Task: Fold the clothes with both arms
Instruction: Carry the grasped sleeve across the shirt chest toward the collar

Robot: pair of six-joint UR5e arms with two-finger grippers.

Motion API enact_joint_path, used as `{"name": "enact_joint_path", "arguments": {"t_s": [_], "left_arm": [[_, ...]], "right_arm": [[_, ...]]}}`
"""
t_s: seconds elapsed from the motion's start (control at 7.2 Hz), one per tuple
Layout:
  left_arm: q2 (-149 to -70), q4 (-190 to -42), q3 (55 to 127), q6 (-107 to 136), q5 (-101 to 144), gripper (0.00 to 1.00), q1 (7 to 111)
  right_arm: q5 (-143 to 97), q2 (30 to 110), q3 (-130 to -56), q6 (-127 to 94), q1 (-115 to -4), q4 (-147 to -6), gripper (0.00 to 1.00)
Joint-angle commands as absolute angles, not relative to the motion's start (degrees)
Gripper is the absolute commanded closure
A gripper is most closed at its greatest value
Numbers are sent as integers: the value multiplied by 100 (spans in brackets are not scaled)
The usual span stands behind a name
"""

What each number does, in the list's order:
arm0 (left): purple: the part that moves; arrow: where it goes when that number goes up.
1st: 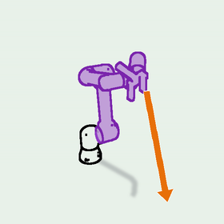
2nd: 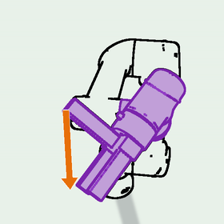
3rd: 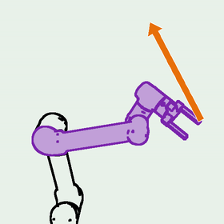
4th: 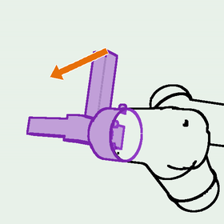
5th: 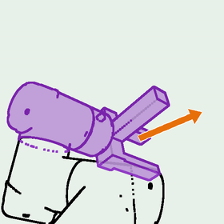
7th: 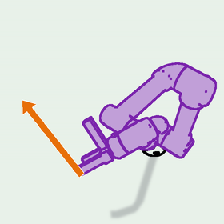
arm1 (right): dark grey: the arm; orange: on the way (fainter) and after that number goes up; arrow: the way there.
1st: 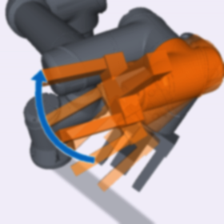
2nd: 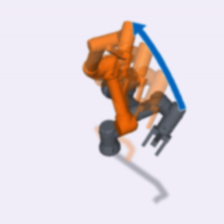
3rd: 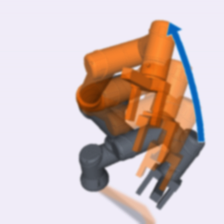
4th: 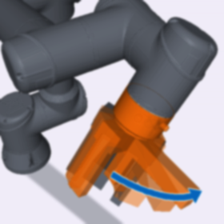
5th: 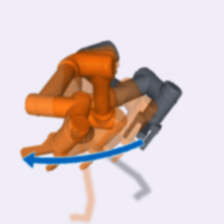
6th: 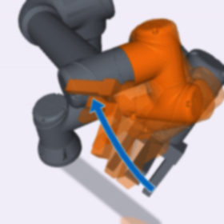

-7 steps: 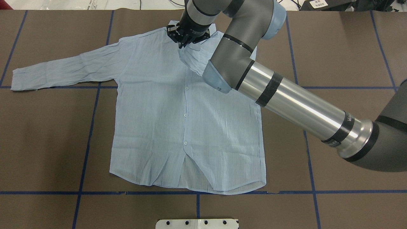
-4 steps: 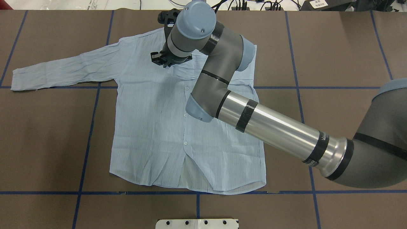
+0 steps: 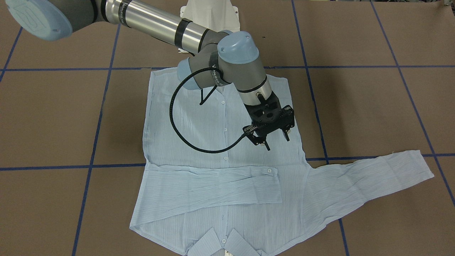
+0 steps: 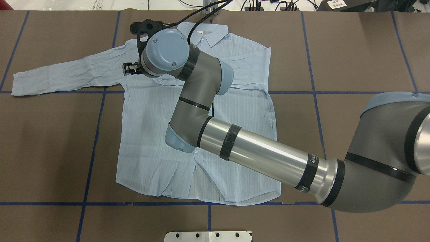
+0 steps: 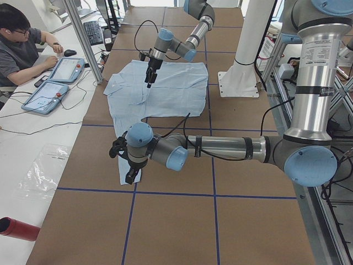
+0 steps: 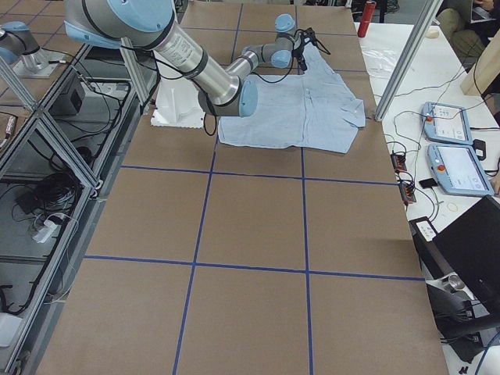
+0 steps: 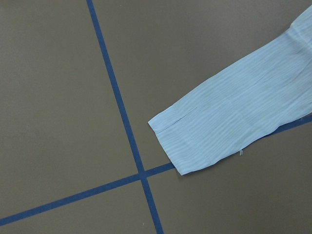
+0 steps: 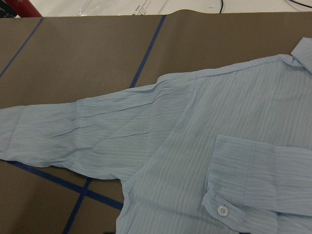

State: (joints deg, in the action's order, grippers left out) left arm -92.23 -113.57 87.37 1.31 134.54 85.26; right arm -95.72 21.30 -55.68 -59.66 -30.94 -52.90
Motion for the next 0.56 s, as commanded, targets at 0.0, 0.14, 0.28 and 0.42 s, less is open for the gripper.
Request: {"name": "enact_joint_path", "arguments": {"t_s": [0.0, 0.14, 0.28, 0.42], "left_arm": [[-9272, -11730, 8710, 986, 13430, 0, 8386], [-9246, -12308, 8597, 1959, 13160, 1, 8063], [-9246, -13062, 8256, 2673, 12835, 2, 7868], [-9263, -13800, 7792, 3194, 12615, 2, 7710]], "right_arm": [[-9597, 2136, -5807, -6195, -3094, -6014, 1], [-9737, 2223, -6384, -6214, -3181, -7030, 1], [-10086, 2285, -6772, -6223, -3356, -7858, 1], [-10394, 2390, -7107, -6249, -3584, -8527, 0]]}}
